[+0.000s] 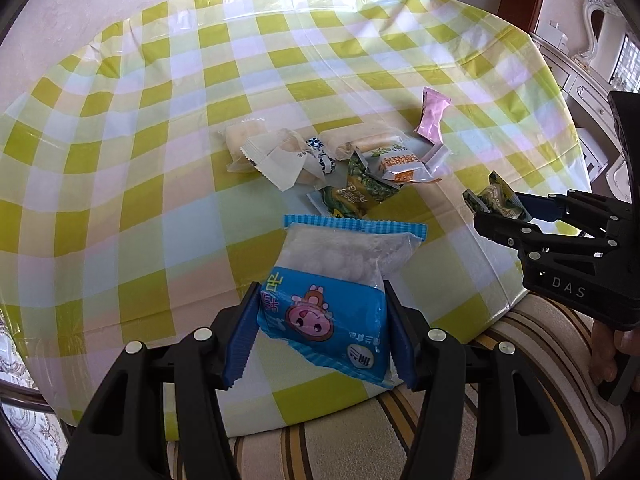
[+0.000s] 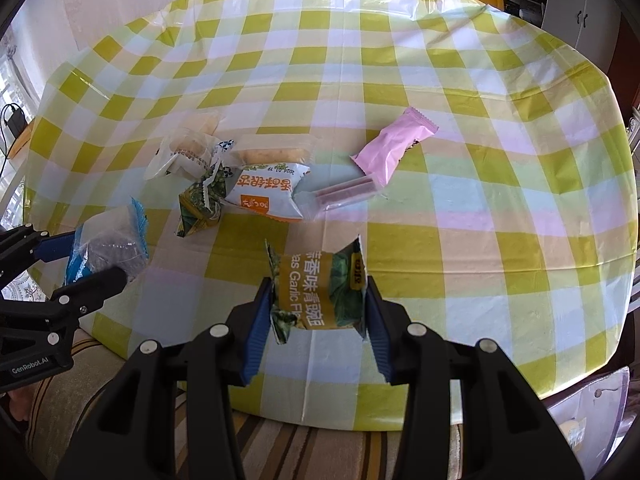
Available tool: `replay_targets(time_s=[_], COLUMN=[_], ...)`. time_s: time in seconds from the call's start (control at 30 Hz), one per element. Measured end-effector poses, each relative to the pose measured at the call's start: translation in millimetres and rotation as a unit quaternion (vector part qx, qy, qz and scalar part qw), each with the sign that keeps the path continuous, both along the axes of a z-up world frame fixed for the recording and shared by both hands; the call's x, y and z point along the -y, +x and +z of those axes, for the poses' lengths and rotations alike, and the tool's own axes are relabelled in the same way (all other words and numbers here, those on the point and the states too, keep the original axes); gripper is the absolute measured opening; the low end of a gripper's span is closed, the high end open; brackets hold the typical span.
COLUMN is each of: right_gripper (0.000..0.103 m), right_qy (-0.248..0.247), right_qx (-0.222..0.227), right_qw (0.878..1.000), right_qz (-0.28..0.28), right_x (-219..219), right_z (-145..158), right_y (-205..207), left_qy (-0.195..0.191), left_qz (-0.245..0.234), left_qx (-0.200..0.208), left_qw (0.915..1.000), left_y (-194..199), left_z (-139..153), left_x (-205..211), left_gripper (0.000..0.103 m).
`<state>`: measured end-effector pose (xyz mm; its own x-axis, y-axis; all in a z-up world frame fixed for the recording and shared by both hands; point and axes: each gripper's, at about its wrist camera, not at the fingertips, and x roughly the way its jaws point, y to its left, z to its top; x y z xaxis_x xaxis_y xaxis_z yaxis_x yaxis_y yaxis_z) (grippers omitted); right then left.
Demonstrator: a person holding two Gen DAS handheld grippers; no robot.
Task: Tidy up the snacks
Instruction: 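Carry the blue bag with the left gripper into the white box while the right drops the green packet in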
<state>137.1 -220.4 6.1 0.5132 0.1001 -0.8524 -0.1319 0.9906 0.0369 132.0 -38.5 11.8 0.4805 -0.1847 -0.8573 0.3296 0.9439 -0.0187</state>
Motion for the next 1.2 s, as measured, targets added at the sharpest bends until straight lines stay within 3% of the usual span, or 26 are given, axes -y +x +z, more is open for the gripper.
replay_targets(time_s=[0.43,0.67,1.2], right_gripper=[0.044,0.044,0.045], right_qy=[-0.01,-0.041,-0.092], right_qx=[0.023,0.035,0.035], right_qw=[0.999,0.995,0.978], right_qz=[-0.043,-0.081,-0.181], right_x=[47,80,177], right_z=[21,26,19], right_y=[-30,-48,-102], left_qy=[-0.007,-0.009,0.009], left_qz=[-0.039,-0.077,-0.18], left_qx=[0.006,0.006,-0.001], left_qw=[0.9992,0.997,0.9837], left_y=[-17,-25,-47], left_z=[12,16,14], left_x=[53,90,198], left_gripper=[0.056,0.056,0.056])
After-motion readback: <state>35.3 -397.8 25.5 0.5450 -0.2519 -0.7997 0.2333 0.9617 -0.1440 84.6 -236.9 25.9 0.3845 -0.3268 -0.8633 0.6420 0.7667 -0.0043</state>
